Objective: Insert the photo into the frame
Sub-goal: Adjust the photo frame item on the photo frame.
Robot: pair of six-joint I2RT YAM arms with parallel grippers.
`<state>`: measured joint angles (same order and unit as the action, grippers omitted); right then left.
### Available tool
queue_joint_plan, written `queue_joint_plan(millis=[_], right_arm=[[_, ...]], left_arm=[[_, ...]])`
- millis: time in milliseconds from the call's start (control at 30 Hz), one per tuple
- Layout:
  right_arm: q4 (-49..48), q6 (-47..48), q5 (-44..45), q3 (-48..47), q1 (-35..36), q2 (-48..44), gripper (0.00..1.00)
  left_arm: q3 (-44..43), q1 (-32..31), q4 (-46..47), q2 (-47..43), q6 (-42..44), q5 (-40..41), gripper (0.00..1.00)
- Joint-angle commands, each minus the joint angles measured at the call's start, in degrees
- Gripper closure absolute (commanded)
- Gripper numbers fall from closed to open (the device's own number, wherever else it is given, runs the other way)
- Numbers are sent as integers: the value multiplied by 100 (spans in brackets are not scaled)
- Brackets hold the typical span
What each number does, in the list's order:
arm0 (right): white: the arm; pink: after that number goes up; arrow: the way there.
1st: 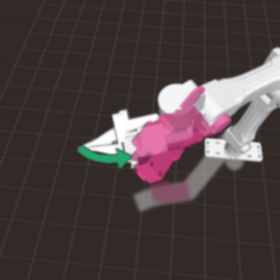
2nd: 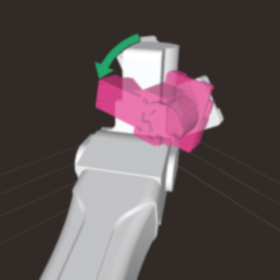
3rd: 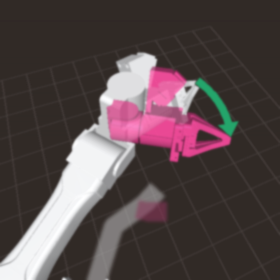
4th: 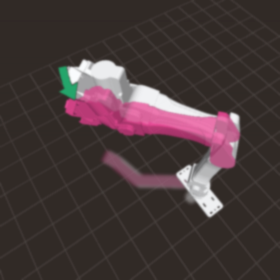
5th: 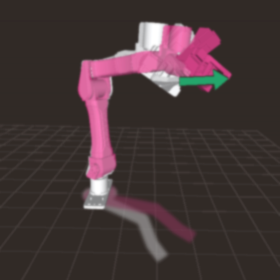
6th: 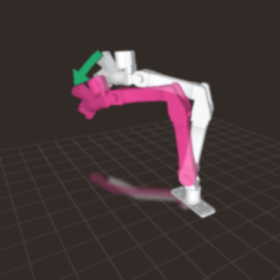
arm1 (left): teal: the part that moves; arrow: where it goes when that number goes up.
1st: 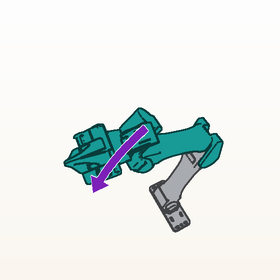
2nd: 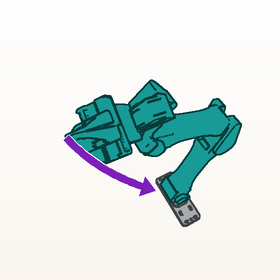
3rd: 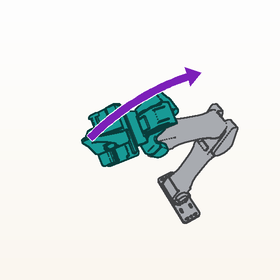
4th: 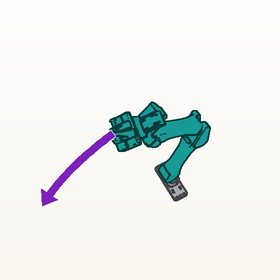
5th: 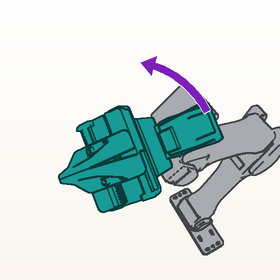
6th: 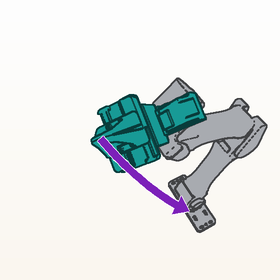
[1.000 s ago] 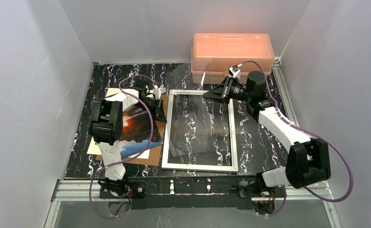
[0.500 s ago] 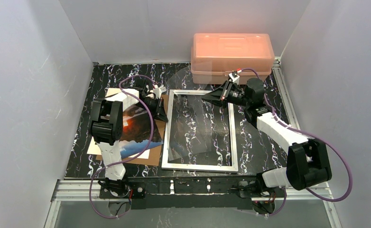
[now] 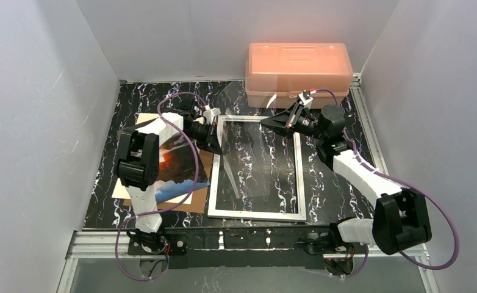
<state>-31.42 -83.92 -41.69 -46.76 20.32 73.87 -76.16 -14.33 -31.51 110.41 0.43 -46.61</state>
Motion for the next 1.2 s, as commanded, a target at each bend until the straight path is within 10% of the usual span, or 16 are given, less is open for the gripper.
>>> queue_joint_plan(millis=[0, 567, 1167], right_arm=[[-50, -42, 141, 216, 26, -373, 99], [289, -79, 238, 142, 32, -652, 99], [1986, 1710, 102, 400, -53, -658, 99]], left_arm=[[-338, -205, -205, -299, -3, -28, 100], [-257, -19, -1566, -1231, 1116, 121, 100], [111, 310, -1333, -1370, 1055, 455, 56]])
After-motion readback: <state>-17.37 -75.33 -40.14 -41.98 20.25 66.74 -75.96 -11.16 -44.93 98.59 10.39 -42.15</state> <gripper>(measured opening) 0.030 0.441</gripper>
